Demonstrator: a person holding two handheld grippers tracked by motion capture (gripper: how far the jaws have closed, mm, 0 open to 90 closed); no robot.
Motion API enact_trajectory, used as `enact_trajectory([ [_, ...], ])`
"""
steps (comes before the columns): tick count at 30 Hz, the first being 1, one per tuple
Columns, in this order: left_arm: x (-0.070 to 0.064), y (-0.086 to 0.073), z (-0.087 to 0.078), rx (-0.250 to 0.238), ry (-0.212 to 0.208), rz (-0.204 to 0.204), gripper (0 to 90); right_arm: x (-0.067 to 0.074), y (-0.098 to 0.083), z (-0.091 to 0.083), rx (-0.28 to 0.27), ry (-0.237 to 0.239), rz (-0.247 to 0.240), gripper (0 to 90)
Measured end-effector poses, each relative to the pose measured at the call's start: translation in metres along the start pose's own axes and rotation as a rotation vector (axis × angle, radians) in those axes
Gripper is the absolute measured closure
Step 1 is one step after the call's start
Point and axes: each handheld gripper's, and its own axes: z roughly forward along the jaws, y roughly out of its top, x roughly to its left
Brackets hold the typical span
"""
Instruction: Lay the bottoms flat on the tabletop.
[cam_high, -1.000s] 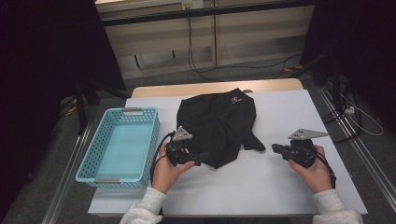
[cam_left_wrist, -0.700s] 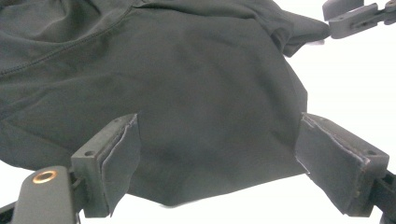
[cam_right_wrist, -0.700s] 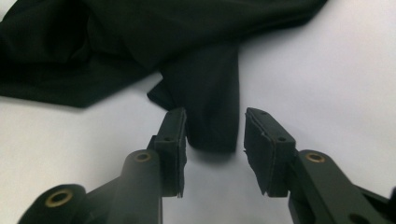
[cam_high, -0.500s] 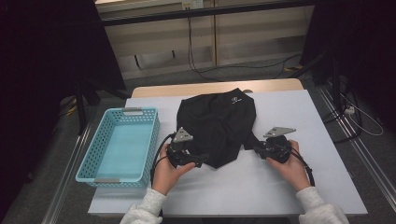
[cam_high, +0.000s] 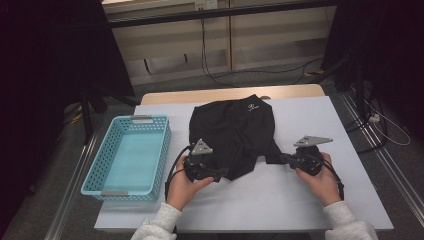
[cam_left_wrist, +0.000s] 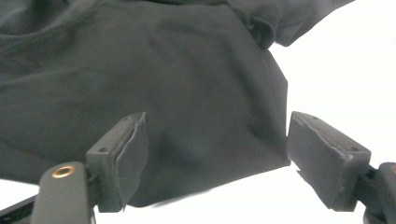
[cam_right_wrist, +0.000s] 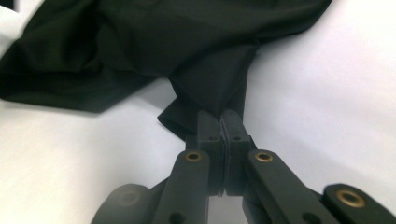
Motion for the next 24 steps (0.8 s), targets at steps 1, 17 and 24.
enact_trajectory([
  [1,-0.001,0.0,0.002,0.005,-0.006,0.002,22.7,0.0,-0.001,-0.003,-0.001,0.0,0.003,89.3],
  [17,-0.007,-0.001,0.016,0.056,-0.032,-0.004,38.1,-0.017,-0.007,-0.034,-0.045,-0.026,0.034,89.5],
  [24,-0.006,-0.001,0.016,0.057,-0.029,-0.009,40.0,-0.014,-0.003,-0.049,-0.106,0.009,0.059,89.4],
])
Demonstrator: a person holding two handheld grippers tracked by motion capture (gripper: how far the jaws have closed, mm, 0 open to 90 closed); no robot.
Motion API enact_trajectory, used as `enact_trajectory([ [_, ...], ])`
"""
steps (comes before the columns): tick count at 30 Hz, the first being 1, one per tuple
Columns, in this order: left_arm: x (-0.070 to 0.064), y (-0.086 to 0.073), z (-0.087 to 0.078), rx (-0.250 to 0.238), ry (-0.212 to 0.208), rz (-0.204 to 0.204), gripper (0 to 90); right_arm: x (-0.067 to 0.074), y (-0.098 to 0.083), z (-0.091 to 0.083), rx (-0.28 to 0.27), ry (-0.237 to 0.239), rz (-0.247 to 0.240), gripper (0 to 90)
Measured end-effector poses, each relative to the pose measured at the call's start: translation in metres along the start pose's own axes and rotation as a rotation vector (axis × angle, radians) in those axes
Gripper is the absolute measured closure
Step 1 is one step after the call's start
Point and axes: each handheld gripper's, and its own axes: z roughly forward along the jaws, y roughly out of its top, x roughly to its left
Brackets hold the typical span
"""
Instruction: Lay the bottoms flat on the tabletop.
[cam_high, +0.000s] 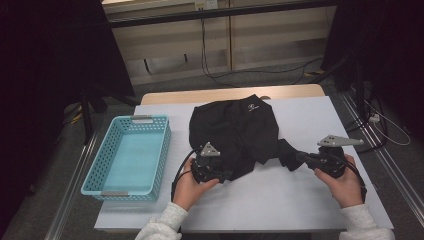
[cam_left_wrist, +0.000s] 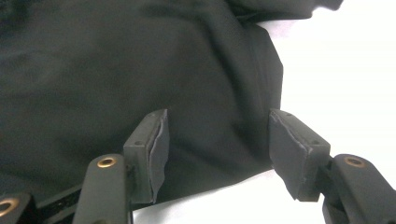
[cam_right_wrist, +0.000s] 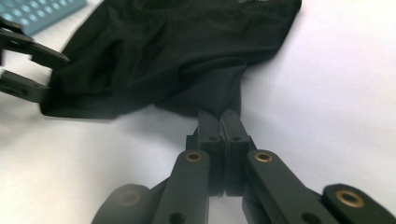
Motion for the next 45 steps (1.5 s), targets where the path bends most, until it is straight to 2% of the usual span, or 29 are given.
enact_trajectory([
  [3,0.0,0.001,-0.002,-0.004,-0.002,0.001,38.8,0.003,-0.001,-0.006,-0.014,-0.001,-0.019,89.3],
  [5,0.0,0.001,-0.003,-0.009,0.001,-0.002,37.9,0.005,-0.004,-0.008,0.003,-0.014,-0.041,89.3],
  [7,0.0,0.001,-0.003,-0.014,-0.003,-0.006,37.1,0.006,-0.007,-0.011,0.015,-0.022,-0.042,89.4],
  [9,0.0,0.002,-0.004,-0.018,0.001,-0.003,36.4,0.005,-0.008,-0.013,0.021,-0.009,-0.047,89.5],
  [11,0.001,0.002,-0.004,-0.018,-0.001,0.001,35.3,0.008,-0.01,-0.013,0.04,0.031,-0.062,89.5],
  [12,0.001,0.002,-0.004,-0.018,0.0,0.0,34.9,0.011,-0.011,-0.011,0.05,0.058,-0.067,89.6],
  [13,0.001,0.002,-0.004,-0.018,0.0,-0.001,34.7,0.016,-0.011,-0.01,0.055,0.059,-0.077,89.6],
  [16,0.001,0.003,-0.005,-0.015,-0.007,-0.005,34.6,0.035,-0.012,0.0,0.116,0.081,-0.163,89.5],
  [18,0.0,0.003,-0.006,-0.021,-0.007,-0.003,34.6,0.044,-0.015,0.006,0.155,0.088,-0.203,88.8],
  [22,0.001,0.003,-0.007,-0.024,-0.012,-0.006,34.7,0.049,-0.023,0.016,0.205,0.099,-0.24,84.9],
  [23,0.001,0.003,-0.007,-0.026,-0.013,-0.011,34.7,0.049,-0.023,0.016,0.209,0.101,-0.237,82.5],
  [25,0.002,0.003,-0.007,-0.028,-0.008,-0.011,34.2,0.046,-0.022,0.014,0.175,0.083,-0.217,74.5],
  [29,0.003,0.004,-0.008,-0.034,-0.007,-0.013,33.6,0.033,-0.018,0.007,0.086,0.052,-0.132,60.9],
  [30,0.003,0.004,-0.008,-0.035,-0.007,-0.014,33.4,0.028,-0.018,0.005,0.06,0.048,-0.095,56.4],
  [31,0.002,0.004,-0.008,-0.037,-0.009,-0.021,33.2,0.024,-0.018,0.004,0.047,0.041,-0.075,55.9],
  [35,0.002,0.004,-0.008,-0.037,-0.011,-0.023,32.4,0.008,-0.021,0.003,0.038,-0.049,-0.04,56.1],
  [37,0.003,0.004,-0.008,-0.035,-0.01,-0.022,32.1,0.002,-0.022,0.006,0.064,-0.095,-0.034,57.1],
  [39,0.003,0.004,-0.008,-0.035,-0.01,-0.022,32.1,-0.002,-0.026,0.011,0.105,-0.137,-0.054,58.7],
  [42,0.002,0.005,-0.008,-0.035,-0.013,-0.023,32.0,-0.009,-0.032,0.023,0.161,-0.147,-0.039,61.0],
  [43,0.002,0.005,-0.009,-0.037,-0.013,-0.021,32.0,-0.01,-0.033,0.024,0.163,-0.142,-0.035,62.6],
  [45,0.003,0.005,-0.009,-0.037,-0.013,-0.019,32.0,-0.011,-0.031,0.026,0.161,-0.106,-0.026,79.1],
])
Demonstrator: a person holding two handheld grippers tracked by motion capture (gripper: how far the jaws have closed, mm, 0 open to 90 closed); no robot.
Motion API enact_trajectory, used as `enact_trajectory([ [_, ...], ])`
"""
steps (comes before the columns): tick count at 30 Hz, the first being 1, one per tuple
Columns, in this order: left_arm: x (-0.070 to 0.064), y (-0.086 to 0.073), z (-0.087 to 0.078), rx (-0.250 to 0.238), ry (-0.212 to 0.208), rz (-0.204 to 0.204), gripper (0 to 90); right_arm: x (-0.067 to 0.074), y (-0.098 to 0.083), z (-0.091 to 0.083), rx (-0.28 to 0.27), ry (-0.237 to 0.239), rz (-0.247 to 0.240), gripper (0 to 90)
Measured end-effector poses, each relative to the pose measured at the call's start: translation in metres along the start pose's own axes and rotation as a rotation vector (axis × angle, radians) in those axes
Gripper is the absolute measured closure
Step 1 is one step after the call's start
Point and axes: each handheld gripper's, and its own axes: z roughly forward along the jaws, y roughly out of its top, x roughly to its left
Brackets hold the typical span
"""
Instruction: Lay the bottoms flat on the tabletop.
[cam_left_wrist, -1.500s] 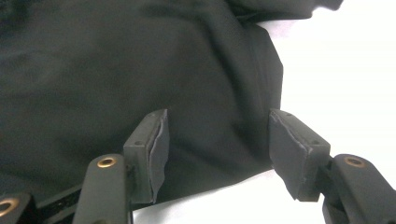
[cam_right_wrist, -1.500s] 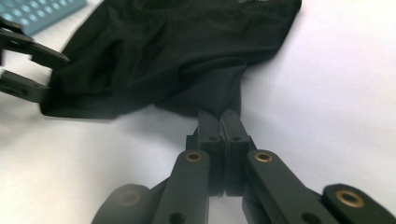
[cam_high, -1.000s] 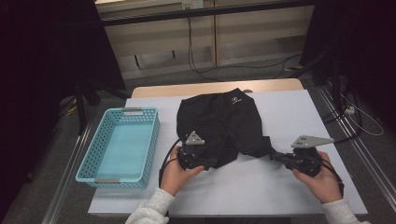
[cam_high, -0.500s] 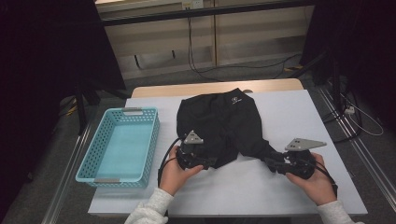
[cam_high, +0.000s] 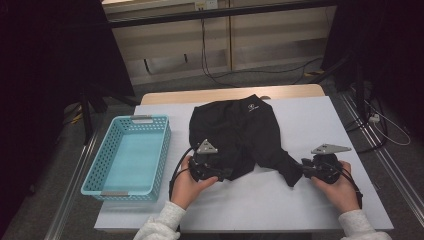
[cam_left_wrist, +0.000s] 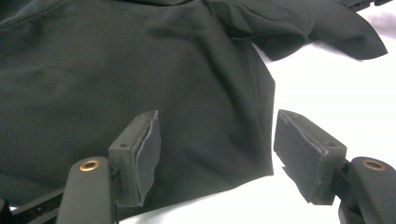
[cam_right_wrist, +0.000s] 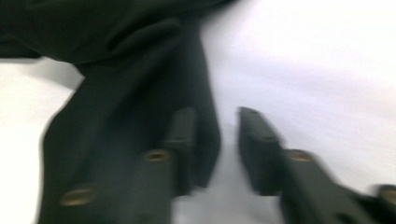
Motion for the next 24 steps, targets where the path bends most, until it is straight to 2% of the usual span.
enact_trajectory([
  [2,0.0,0.0,0.0,-0.002,0.003,-0.004,32.0,0.0,0.0,0.001,0.003,0.037,0.003,88.8],
  [6,-0.001,0.0,0.0,0.0,-0.001,-0.003,32.1,0.002,0.003,-0.005,0.007,0.037,-0.011,89.6],
  [10,-0.001,-0.001,0.001,0.003,-0.001,0.001,32.1,-0.005,0.003,-0.026,-0.053,0.033,0.01,89.8],
  [14,-0.002,-0.001,0.002,0.005,-0.002,0.002,32.1,-0.021,-0.003,-0.044,-0.092,-0.006,0.058,89.9],
  [15,-0.002,0.0,0.002,0.005,-0.003,0.005,32.1,-0.027,-0.006,-0.048,-0.096,-0.029,0.076,89.9],
  [18,-0.002,0.001,0.001,0.001,-0.001,0.006,32.1,-0.035,-0.01,-0.053,-0.085,-0.078,0.084,89.9],
  [20,-0.001,0.001,0.001,0.005,-0.002,0.003,32.1,-0.037,-0.012,-0.055,-0.089,-0.074,0.099,89.9],
  [24,-0.001,0.0,0.001,0.007,-0.002,0.003,32.1,-0.036,-0.013,-0.053,-0.077,-0.074,0.088,89.8],
])
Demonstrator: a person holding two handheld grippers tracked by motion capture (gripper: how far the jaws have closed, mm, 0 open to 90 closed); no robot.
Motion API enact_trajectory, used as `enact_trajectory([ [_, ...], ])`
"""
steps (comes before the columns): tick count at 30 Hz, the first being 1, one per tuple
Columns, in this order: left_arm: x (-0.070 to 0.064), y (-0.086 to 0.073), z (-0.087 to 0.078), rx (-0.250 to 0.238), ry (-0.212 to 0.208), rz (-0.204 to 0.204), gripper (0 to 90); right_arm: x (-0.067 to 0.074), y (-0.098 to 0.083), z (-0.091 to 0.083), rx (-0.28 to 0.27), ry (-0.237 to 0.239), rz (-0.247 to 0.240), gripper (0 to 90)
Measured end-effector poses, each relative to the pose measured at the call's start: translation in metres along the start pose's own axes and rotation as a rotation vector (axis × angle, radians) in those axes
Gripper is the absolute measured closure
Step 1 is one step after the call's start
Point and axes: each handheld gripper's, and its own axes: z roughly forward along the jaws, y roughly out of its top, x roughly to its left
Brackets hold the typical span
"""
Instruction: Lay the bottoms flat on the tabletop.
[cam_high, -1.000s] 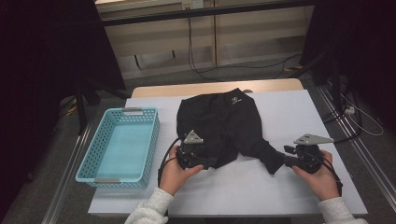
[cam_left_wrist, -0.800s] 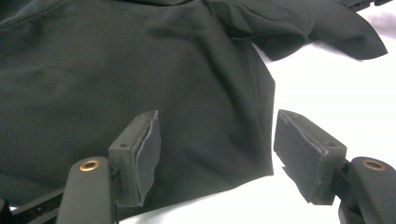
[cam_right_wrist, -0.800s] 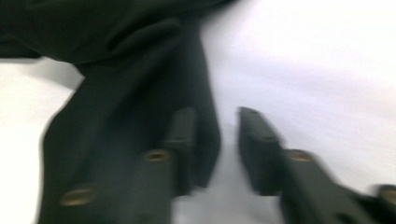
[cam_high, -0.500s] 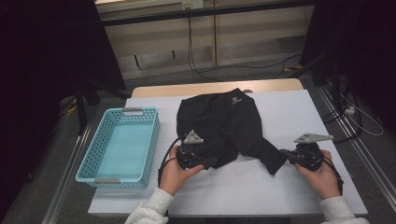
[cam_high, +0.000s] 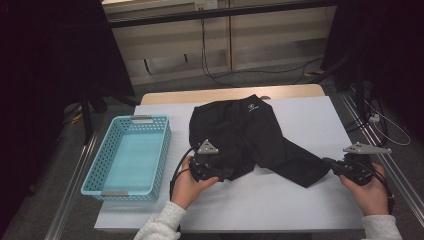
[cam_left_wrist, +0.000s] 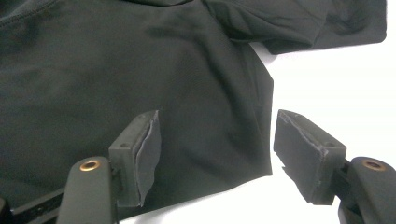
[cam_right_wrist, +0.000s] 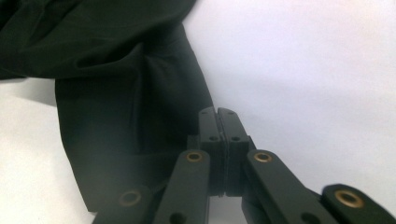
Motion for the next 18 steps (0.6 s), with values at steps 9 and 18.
enact_trajectory([
  [9,-0.001,0.0,-0.003,-0.007,-0.003,-0.003,32.1,0.004,-0.012,-0.008,0.033,-0.001,-0.009,89.7],
  [18,0.0,0.001,-0.004,-0.011,0.0,-0.007,32.1,0.003,-0.02,-0.007,0.107,-0.028,-0.053,89.6],
])
